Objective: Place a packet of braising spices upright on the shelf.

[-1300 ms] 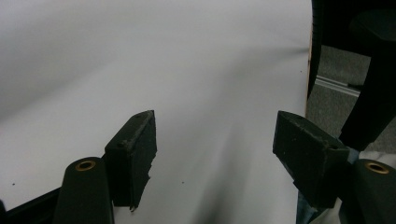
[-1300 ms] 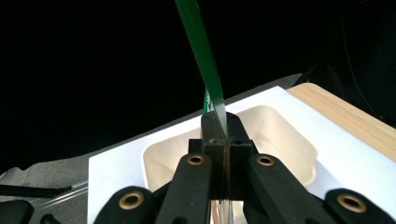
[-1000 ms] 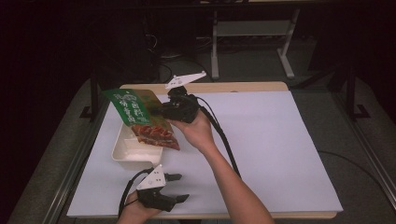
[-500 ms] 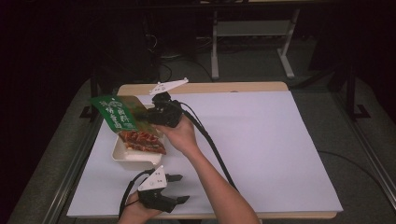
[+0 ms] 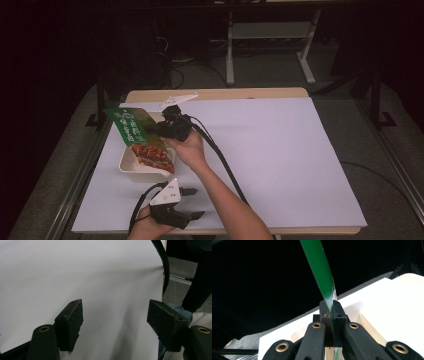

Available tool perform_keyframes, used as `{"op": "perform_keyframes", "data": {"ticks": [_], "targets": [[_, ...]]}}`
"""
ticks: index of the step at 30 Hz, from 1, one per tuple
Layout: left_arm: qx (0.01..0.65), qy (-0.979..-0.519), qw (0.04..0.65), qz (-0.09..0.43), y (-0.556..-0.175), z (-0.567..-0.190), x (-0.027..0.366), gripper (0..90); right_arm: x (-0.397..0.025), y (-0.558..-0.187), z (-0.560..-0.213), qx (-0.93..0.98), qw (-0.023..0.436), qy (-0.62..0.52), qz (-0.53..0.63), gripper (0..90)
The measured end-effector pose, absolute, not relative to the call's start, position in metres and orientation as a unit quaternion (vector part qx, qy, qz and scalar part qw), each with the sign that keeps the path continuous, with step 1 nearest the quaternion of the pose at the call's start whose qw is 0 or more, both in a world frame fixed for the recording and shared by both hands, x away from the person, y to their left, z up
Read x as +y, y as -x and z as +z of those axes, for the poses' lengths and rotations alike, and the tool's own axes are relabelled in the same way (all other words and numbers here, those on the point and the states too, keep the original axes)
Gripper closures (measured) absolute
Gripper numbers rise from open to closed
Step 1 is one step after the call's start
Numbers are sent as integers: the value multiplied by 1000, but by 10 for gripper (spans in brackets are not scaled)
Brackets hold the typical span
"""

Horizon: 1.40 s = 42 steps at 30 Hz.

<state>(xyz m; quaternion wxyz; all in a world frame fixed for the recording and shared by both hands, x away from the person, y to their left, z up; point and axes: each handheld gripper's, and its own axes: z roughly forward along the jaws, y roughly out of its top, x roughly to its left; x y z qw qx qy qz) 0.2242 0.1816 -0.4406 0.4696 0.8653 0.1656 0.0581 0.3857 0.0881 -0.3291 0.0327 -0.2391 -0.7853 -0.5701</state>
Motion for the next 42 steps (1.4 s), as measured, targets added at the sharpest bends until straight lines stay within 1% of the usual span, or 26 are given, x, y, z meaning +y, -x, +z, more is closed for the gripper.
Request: {"op": "perform_keyframes", "data": {"ticks": [7, 14, 17, 23, 26, 36, 38, 41, 42], "targets": [[162, -867, 468, 61, -224, -441, 180, 282, 84, -390, -339, -785, 10, 258, -563, 891], [156, -868, 468, 61, -222, -440, 178, 283, 78, -391, -342, -791, 5, 257, -555, 886], [154, -868, 467, 63, -222, -440, 178, 282, 79, -393, -341, -807, 12, 246, -536, 877], [151, -870, 465, 61, -222, -440, 176, 282, 85, -402, -340, -851, 46, 218, -475, 858], [148, -871, 465, 62, -221, -440, 175, 282, 87, -401, -340, -860, 43, 207, -464, 881], [145, -868, 470, 67, -219, -438, 176, 282, 81, -378, -332, -815, 55, 211, -537, 895], [143, -870, 468, 68, -219, -438, 175, 282, 78, -375, -328, -791, 67, 219, -568, 895], [142, -869, 469, 67, -219, -438, 175, 282, 78, -374, -330, -784, 65, 228, -574, 895], [142, -869, 469, 67, -219, -438, 175, 282, 78, -374, -336, -778, 61, 241, -576, 895]]}}
